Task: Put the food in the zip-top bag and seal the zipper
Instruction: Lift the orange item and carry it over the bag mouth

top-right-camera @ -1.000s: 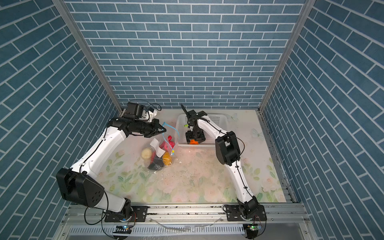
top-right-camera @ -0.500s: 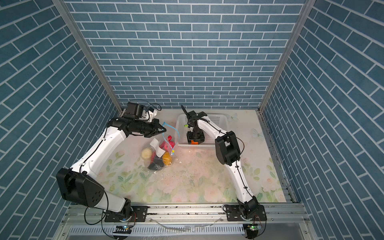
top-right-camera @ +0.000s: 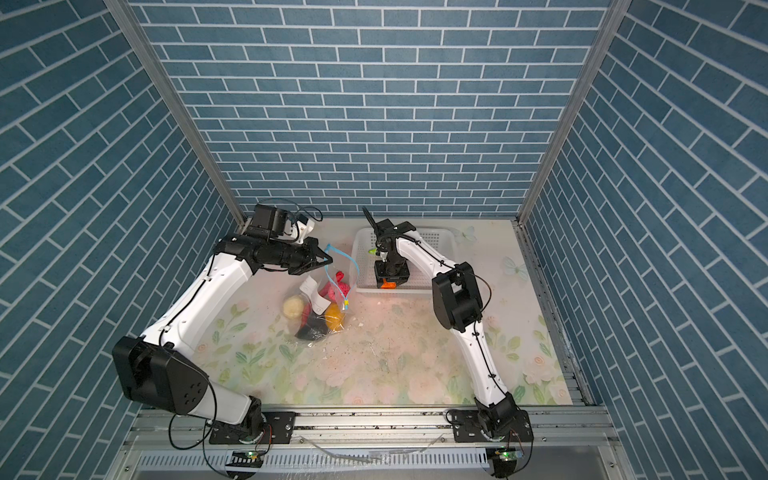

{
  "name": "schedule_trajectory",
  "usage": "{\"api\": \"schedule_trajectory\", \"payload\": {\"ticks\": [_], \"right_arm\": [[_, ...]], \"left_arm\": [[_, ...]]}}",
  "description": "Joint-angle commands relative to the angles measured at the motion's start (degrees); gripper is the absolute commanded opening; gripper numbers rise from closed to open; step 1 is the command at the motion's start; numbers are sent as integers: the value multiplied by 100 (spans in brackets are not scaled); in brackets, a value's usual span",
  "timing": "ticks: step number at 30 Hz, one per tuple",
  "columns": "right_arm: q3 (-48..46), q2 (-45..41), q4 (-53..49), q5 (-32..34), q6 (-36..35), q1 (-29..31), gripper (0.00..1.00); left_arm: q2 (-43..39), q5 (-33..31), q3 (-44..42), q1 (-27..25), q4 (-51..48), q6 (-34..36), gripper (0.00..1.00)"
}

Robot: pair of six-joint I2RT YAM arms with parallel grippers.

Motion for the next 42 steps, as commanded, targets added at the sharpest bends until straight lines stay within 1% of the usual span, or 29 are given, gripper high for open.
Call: {"api": "schedule_trajectory", "payload": {"ticks": [1, 7, 12, 19, 25, 31, 33, 37, 42], "right_arm": [[-166, -599, 16, -78, -70, -43, 53], [-322, -1190, 200, -111, -234, -44, 52], [-334, -1580, 131, -26, -452, -40, 52], [-625, -2176, 259, -5, -627, -27, 52], [-827, -2646, 435, -85, -836, 65, 50], [-916, -3055, 742, -230, -1292, 377, 49], [-1027, -3146, 939, -247, -1469, 512, 49], [-1638, -3512, 1707, -511, -1991, 777, 49], [-2102, -3813, 2484, -854, -2255, 919, 47]], "left_arm": [[-67, 53, 47, -33, -16, 59, 0], [-22, 44, 97, -33, -44, 53, 0], [2, 3, 79, -33, -144, 64, 0], [16, -132, 190, -31, -659, 265, 0], [135, -222, 474, -45, -1159, 455, 0], [293, -252, 937, -121, -1583, 599, 0], [350, -226, 1101, -138, -1725, 647, 0], [402, -217, 1344, -161, -1897, 692, 0], [479, -186, 1521, -216, -2107, 795, 0]]}}
